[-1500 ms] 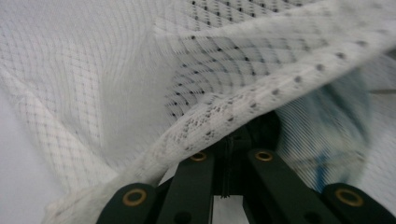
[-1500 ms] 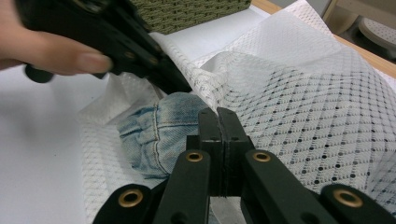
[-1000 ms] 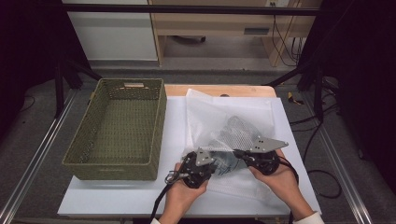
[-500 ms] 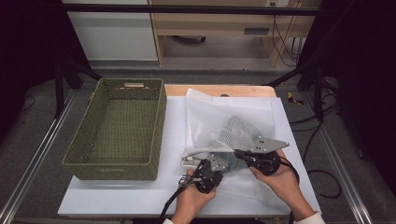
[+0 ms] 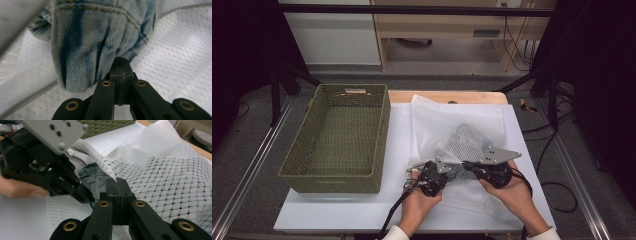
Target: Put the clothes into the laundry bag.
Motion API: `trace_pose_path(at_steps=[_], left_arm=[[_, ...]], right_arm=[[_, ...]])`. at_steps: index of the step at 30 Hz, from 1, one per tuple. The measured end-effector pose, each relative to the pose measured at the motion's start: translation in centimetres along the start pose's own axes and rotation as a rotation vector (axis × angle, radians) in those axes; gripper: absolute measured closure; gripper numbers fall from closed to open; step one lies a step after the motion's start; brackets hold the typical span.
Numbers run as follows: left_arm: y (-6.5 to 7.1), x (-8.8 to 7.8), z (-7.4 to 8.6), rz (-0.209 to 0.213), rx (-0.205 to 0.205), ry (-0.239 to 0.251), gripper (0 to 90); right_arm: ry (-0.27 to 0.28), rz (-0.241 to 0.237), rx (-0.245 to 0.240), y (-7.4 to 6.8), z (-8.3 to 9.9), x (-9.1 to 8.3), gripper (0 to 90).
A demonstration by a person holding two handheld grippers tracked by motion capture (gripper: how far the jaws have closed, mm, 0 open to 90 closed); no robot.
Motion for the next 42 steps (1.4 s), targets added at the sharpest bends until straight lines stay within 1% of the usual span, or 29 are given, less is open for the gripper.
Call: trace_pose_path(at_steps=[7,9,12,13,16,18,21,28,33,42], left_arm=[[-0.7,0.2,-0.9,-0.016,-0.022,0.018,90.0],[-0.9,0.3,-1.2,-0.023,-0.018,0.014,90.0],[-1.0,0.6,-1.7,-0.035,-0.022,0.020,90.0],[-1.0,0.6,-1.9,-0.041,-0.016,0.020,90.0],[-1.1,0.8,-2.3,-0.044,-0.030,0.035,90.0],[-1.1,0.9,-2.5,-0.050,-0.029,0.040,90.0],[-1.2,1.1,-2.7,-0.058,-0.033,0.050,90.0],[-1.7,1.6,-3.1,-0.071,-0.042,0.046,90.0],[-1.8,1.8,-3.6,-0.076,-0.052,0.056,90.0],[-1.9,2.1,-3.8,-0.089,-0.052,0.054,90.0]], right_arm=[[-0.013,-0.005,-0.007,-0.2,-0.1,0.3,90.0],[-0.017,-0.006,-0.005,-0.2,0.0,0.4,90.0],[-0.020,-0.008,-0.005,-0.2,0.0,0.5,90.0],[-0.020,-0.008,-0.005,-0.2,0.0,0.5,90.0],[-0.022,-0.008,-0.004,-0.2,0.0,0.5,90.0],[-0.023,-0.008,-0.004,-0.2,0.1,0.5,90.0],[-0.026,-0.006,-0.003,-0.2,0.1,0.5,90.0],[-0.036,-0.012,-0.006,-0.4,0.2,0.8,90.0],[-0.040,-0.015,-0.005,-0.5,0.2,1.0,90.0],[-0.042,-0.014,0.003,-0.5,0.3,1.1,90.0]])
Point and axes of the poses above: each handheld gripper's, and its own axes: x roughly forward along the jaws, z roughly out of its underside, y roughly to its right, the point moved 1 cm from there along x, roughly forward along the jaws, and after that the axes turned 14 degrees about -x, right-handed, at the moved point
